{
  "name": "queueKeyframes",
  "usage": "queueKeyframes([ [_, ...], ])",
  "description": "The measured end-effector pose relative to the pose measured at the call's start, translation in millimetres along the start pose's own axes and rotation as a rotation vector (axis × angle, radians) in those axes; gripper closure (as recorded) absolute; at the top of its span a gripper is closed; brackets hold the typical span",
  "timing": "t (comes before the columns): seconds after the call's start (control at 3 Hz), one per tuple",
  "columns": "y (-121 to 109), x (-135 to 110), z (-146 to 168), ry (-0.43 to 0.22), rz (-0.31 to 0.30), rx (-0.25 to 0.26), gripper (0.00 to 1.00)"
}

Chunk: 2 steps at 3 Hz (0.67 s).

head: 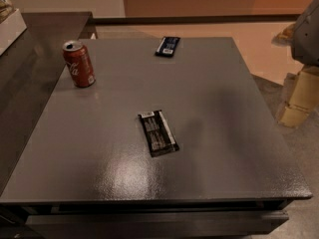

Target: Move rxbar chocolate near coke can

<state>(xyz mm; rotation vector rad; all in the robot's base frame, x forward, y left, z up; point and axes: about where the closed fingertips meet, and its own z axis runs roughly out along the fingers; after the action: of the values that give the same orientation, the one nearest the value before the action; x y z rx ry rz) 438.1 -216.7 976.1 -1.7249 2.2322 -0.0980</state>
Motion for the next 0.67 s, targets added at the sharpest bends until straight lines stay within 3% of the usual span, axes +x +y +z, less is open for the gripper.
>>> queueKeyframes([
  [0.67,-5.3,-3.4,8.8,0.029,0.029,-0.017,0.00],
])
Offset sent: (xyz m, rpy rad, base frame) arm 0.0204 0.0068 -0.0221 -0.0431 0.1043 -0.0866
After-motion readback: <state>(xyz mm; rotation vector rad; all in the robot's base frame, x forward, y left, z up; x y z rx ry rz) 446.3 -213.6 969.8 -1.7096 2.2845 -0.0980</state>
